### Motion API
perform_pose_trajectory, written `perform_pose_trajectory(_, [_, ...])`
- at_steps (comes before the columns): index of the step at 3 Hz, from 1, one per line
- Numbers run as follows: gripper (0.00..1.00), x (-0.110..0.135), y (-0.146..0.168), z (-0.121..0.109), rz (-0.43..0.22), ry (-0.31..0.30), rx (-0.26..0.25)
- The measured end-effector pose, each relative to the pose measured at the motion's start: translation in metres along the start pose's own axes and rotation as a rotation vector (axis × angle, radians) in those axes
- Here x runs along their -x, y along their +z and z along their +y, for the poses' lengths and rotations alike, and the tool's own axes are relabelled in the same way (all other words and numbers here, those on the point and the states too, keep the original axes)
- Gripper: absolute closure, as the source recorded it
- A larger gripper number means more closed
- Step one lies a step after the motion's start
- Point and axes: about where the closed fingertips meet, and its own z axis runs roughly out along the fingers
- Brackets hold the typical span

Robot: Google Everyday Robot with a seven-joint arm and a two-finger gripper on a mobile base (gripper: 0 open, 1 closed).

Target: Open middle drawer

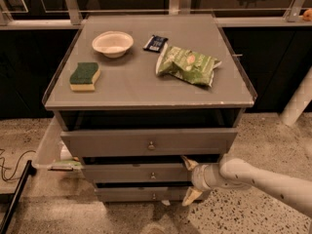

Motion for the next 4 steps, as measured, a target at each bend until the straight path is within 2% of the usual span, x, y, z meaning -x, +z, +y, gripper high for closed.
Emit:
perform_pose_trajectory(1, [0.00, 0.0000, 0.0000, 0.0000, 0.000, 0.000, 0.000])
perform_pose_trajectory(2, [0.19, 0.0002, 0.0001, 0.0000, 0.000, 0.000, 0.000])
perform_pose_trajectory(4, [0.65, 0.0083, -0.0042, -0.0033, -0.012, -0.013, 0.011])
